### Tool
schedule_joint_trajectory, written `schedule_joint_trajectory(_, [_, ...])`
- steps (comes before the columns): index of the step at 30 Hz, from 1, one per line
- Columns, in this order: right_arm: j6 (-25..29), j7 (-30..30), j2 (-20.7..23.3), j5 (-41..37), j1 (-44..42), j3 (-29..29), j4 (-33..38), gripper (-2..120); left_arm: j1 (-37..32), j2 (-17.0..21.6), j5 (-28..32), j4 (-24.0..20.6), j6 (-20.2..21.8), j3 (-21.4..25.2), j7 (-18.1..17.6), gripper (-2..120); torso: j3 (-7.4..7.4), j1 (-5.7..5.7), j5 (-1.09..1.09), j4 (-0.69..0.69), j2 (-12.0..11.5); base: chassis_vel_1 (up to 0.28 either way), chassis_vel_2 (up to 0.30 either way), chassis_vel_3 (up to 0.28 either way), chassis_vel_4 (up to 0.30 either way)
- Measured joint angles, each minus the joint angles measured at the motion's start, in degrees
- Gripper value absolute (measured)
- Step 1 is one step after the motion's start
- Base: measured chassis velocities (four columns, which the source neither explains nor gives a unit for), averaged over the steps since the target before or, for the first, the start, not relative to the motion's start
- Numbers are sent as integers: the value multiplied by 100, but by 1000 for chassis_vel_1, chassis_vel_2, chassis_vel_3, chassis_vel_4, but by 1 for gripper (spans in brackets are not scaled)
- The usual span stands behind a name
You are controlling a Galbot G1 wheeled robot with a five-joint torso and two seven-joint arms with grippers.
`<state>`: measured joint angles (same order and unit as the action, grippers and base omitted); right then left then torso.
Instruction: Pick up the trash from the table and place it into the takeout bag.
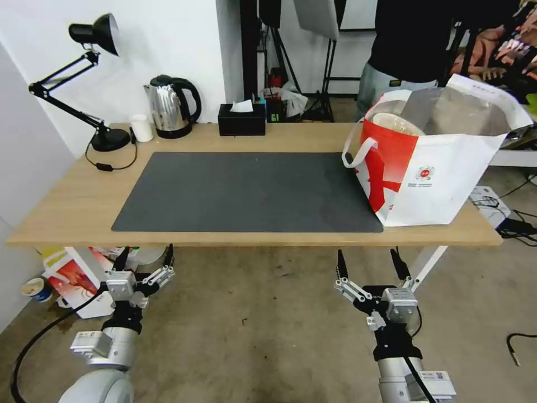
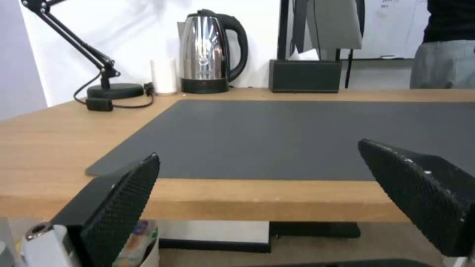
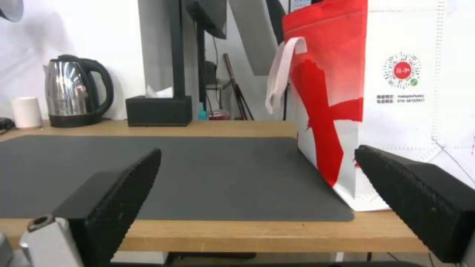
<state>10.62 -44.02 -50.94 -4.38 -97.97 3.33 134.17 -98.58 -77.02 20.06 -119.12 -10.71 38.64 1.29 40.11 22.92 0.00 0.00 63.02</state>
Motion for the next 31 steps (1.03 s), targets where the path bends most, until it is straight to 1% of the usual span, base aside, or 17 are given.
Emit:
schedule_joint_trajectory(10, [0, 0, 0, 0, 0, 0, 0, 100, -69, -4, -38, -90, 54, 32, 16, 100, 0, 0, 1, 0, 0, 0, 0, 0, 0])
schedule_joint_trajectory(31, [0, 0, 0, 0, 0, 0, 0, 100, -93, -5, -23, -108, 78, 36, 25, 100, 0, 0, 0, 0, 0, 0, 0, 0, 0])
